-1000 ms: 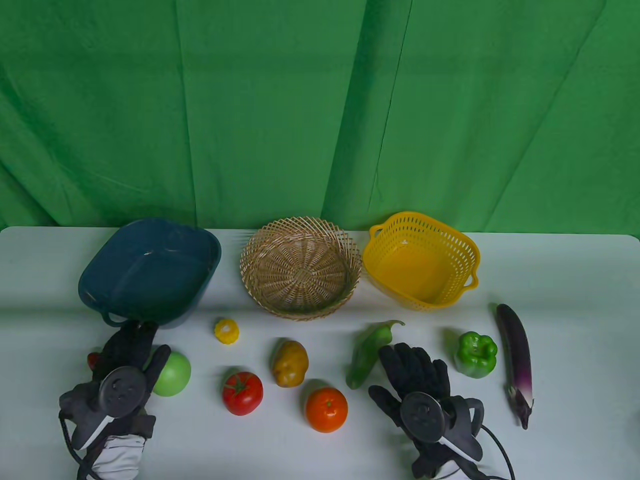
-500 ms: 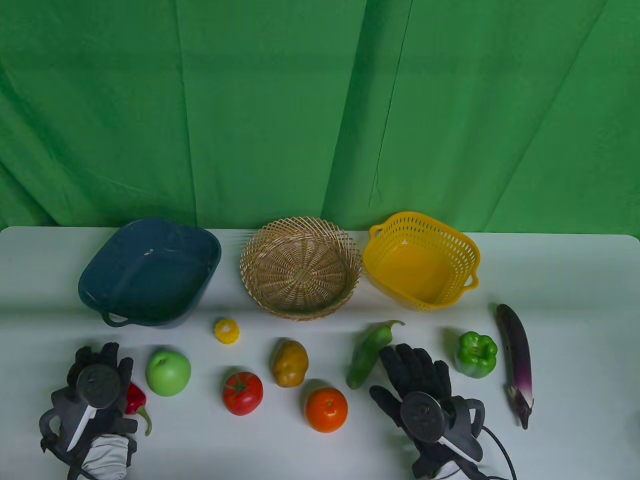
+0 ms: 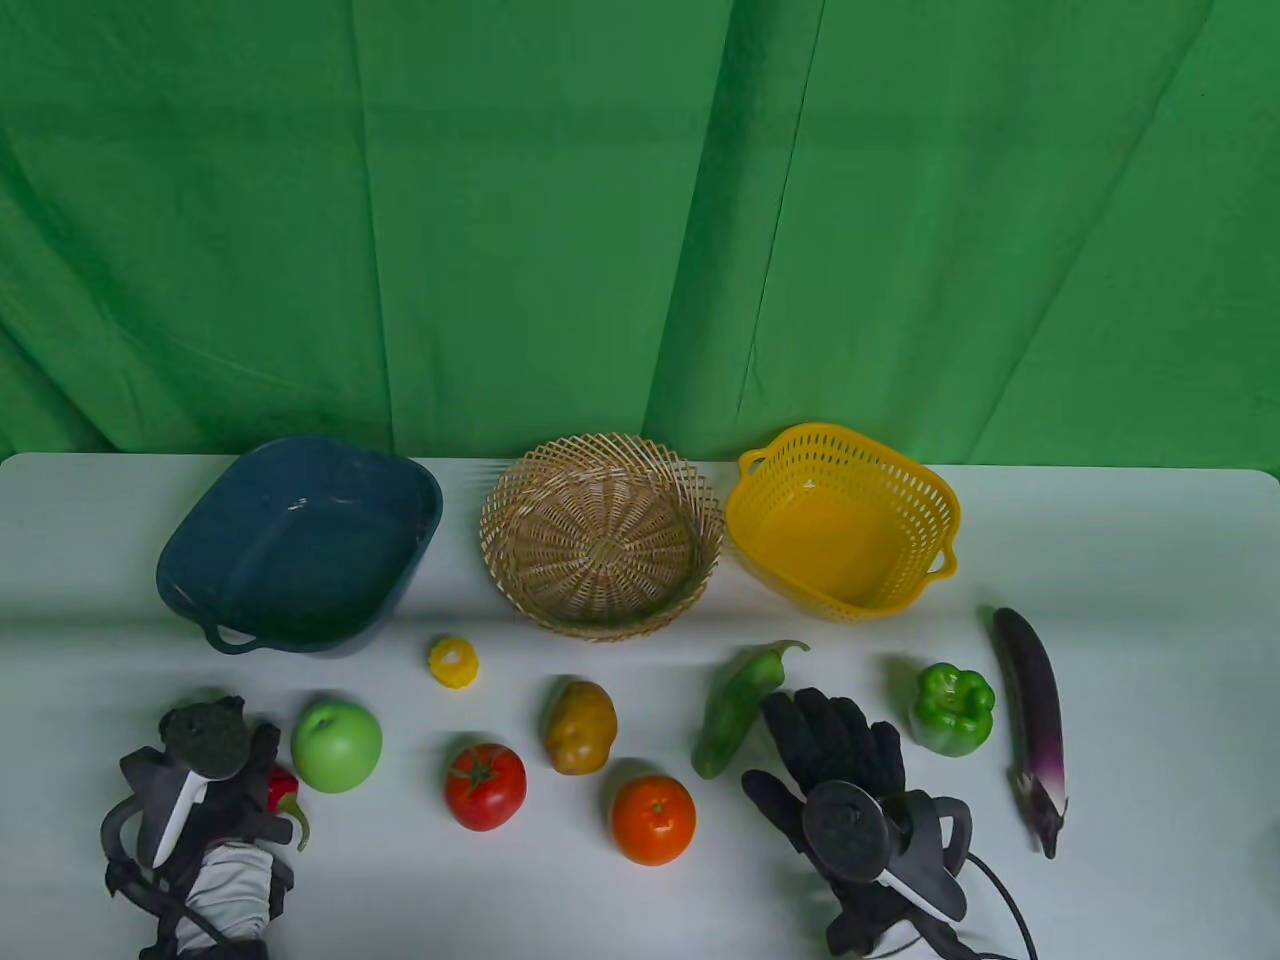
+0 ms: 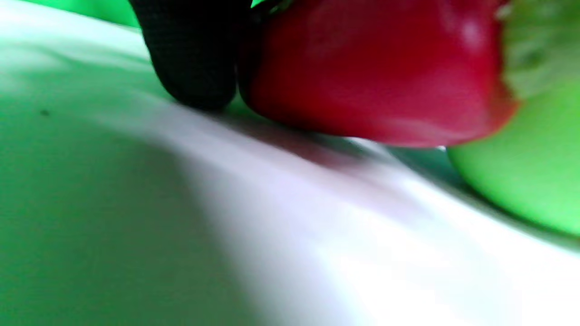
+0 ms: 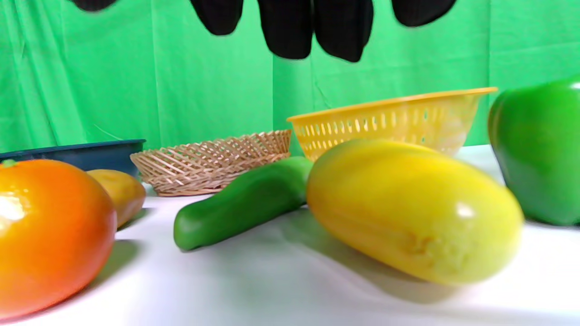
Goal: Place 10 objects into 3 containers, with green background
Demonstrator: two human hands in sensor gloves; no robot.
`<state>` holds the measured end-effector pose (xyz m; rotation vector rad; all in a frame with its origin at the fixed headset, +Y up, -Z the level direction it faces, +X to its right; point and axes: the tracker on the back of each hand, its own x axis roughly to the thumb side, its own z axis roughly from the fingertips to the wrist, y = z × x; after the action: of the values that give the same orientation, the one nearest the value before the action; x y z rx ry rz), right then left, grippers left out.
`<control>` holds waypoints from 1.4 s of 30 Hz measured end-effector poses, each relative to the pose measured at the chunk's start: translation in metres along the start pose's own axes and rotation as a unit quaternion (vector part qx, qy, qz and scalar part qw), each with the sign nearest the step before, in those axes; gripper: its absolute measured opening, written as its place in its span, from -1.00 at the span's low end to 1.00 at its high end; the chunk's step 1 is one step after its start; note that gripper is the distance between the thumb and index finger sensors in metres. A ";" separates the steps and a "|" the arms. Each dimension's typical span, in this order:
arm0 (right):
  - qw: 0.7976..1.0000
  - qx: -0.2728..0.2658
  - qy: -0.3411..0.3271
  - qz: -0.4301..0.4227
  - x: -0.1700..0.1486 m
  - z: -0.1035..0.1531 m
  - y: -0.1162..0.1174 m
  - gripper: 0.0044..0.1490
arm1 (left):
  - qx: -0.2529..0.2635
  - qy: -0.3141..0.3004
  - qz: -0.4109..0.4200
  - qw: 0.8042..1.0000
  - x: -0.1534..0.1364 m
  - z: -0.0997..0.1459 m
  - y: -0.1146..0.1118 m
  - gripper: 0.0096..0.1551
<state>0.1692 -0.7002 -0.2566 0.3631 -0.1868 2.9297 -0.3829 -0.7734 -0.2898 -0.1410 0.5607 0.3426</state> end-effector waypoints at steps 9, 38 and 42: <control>1.000 -0.001 0.001 -0.002 0.000 0.000 -0.002 -0.06 | -0.002 0.015 0.009 1.000 0.006 -0.004 0.005 -0.22; 1.000 -0.003 0.004 -0.013 -0.002 0.001 -0.004 -0.06 | 0.090 -0.045 0.015 0.995 0.043 0.004 0.093 -0.17; 1.000 0.001 0.006 -0.015 -0.002 0.001 -0.004 -0.06 | 0.088 -0.069 0.032 0.993 0.062 -0.011 0.101 -0.17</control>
<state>0.1721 -0.6968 -0.2562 0.3467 -0.1754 2.9010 -0.3752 -0.6646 -0.3359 0.0704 0.4569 0.3596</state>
